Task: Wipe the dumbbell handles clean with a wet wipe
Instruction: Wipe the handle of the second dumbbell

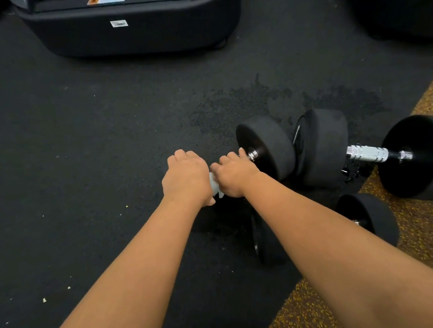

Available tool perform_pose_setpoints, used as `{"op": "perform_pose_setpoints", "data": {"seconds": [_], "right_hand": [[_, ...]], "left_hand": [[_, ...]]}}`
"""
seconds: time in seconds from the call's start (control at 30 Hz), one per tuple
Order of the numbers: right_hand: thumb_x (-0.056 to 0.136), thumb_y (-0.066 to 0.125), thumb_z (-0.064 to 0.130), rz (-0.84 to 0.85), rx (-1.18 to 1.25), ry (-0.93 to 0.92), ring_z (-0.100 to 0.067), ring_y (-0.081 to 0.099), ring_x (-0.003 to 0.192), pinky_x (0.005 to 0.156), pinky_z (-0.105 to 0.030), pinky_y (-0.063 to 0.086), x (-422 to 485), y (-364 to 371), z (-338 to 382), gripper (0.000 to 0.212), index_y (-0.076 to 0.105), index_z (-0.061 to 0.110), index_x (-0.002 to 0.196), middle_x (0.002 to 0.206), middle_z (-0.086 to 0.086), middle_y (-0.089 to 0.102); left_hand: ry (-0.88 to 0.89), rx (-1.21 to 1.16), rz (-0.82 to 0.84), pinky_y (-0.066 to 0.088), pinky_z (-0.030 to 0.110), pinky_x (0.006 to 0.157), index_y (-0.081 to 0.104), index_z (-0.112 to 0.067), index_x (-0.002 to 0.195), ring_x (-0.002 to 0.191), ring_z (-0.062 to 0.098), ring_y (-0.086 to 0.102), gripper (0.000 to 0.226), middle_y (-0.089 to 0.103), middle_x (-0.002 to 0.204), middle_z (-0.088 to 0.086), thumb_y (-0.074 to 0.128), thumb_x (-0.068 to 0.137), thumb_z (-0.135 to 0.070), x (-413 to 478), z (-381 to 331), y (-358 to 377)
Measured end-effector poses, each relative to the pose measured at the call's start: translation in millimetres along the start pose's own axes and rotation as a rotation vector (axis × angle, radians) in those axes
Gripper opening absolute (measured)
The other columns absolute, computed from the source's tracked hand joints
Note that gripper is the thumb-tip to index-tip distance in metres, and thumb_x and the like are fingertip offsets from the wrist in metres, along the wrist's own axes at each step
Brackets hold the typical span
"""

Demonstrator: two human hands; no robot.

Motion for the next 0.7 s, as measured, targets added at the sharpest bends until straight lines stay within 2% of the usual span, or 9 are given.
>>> {"op": "perform_pose_setpoints", "data": {"seconds": [0.17, 0.27, 0.33, 0.37, 0.4, 0.43, 0.5, 0.57, 0.7], "right_hand": [[0.087, 0.054, 0.025, -0.145, 0.004, -0.15, -0.027, 0.038, 0.125, 0.114, -0.051, 0.013, -6.3, 7.7, 16.7, 0.049, 0.041, 0.019, 0.134, 0.13, -0.008, 0.047], [0.089, 0.051, 0.018, -0.24, -0.015, -0.178, -0.028, 0.038, 0.124, 0.113, -0.045, 0.015, -10.5, 9.8, 11.7, 0.045, 0.043, 0.016, 0.133, 0.124, -0.009, 0.052], [0.085, 0.057, 0.015, -0.297, -0.048, -0.157, -0.031, 0.043, 0.121, 0.111, -0.043, 0.022, -11.8, 11.0, 4.5, 0.046, 0.048, 0.013, 0.13, 0.119, -0.009, 0.057], [0.078, 0.068, 0.015, -0.359, -0.063, -0.142, -0.032, 0.051, 0.112, 0.104, -0.042, 0.033, -12.1, 11.2, -0.1, 0.045, 0.057, 0.012, 0.122, 0.109, -0.008, 0.063], [0.066, 0.078, 0.014, -0.418, -0.069, -0.116, -0.031, 0.058, 0.096, 0.092, -0.04, 0.045, -12.7, 11.2, -5.2, 0.043, 0.066, 0.011, 0.108, 0.094, -0.007, 0.067], [0.057, 0.082, 0.013, -0.454, -0.079, -0.089, -0.029, 0.061, 0.082, 0.078, -0.037, 0.05, -13.3, 11.9, -9.4, 0.039, 0.069, 0.011, 0.094, 0.08, -0.005, 0.067], [0.054, 0.08, 0.007, -0.494, -0.054, -0.048, -0.029, 0.059, 0.073, 0.062, -0.035, 0.05, -16.1, 12.3, -14.8, 0.032, 0.068, 0.008, 0.084, 0.072, -0.006, 0.065], [0.059, 0.075, 0.001, -0.497, -0.009, -0.032, -0.032, 0.057, 0.073, 0.059, -0.038, 0.051, -17.5, 13.0, -17.3, 0.031, 0.067, 0.003, 0.088, 0.076, -0.011, 0.065], [0.064, 0.07, -0.003, -0.457, 0.055, 0.022, -0.034, 0.053, 0.078, 0.065, -0.042, 0.051, -17.6, 16.3, -20.4, 0.03, 0.065, -0.001, 0.094, 0.082, -0.016, 0.063]], "left_hand": [[0.005, -0.041, -0.003, 0.044, 0.035, 0.095, 0.034, -0.004, 0.132, 0.127, 0.025, 0.033, 0.09, 0.034, 0.133, 0.012, 0.084, 0.066, -0.039, 0.6, 2.2, 2.2], [0.009, -0.078, 0.003, 0.042, 0.033, 0.097, 0.034, -0.004, 0.129, 0.125, 0.025, 0.032, 0.089, 0.031, 0.132, 0.011, 0.085, 0.065, -0.038, 2.6, 3.8, 6.8], [0.014, -0.091, -0.001, 0.04, 0.031, 0.097, 0.034, -0.003, 0.127, 0.122, 0.025, 0.032, 0.085, 0.03, 0.13, 0.011, 0.083, 0.067, -0.036, 4.2, 4.5, 10.6], [0.021, -0.088, -0.009, 0.039, 0.03, 0.096, 0.034, -0.003, 0.125, 0.121, 0.025, 0.033, 0.08, 0.03, 0.129, 0.012, 0.082, 0.069, -0.034, 4.3, 4.2, 12.0], [0.032, -0.085, -0.022, 0.039, 0.03, 0.096, 0.034, -0.003, 0.124, 0.119, 0.026, 0.034, 0.074, 0.031, 0.128, 0.013, 0.079, 0.071, -0.032, 4.4, 3.7, 13.2], [0.041, -0.091, -0.039, 0.038, 0.031, 0.097, 0.035, -0.003, 0.122, 0.118, 0.027, 0.035, 0.069, 0.031, 0.127, 0.013, 0.076, 0.073, -0.03, 4.3, 3.2, 13.9], [0.045, -0.116, -0.09, 0.038, 0.033, 0.099, 0.038, -0.003, 0.12, 0.116, 0.028, 0.036, 0.062, 0.034, 0.125, 0.013, 0.071, 0.075, -0.029, 3.4, 1.8, 15.9], [0.04, -0.113, -0.177, 0.037, 0.034, 0.1, 0.039, -0.003, 0.12, 0.115, 0.028, 0.039, 0.061, 0.036, 0.124, 0.013, 0.068, 0.077, -0.036, 2.3, -0.1, 18.0], [0.042, 0.026, -0.296, 0.034, 0.039, 0.102, 0.042, -0.005, 0.12, 0.116, 0.029, 0.041, 0.061, 0.04, 0.124, 0.012, 0.066, 0.079, -0.043, 0.2, -7.2, 25.3]]}}
Point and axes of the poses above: each hand's wrist, its own x-axis towards the middle knuckle, its own y-axis out of the palm, z = x × y, the point moved 4 cm from there along x, towards the middle knuckle
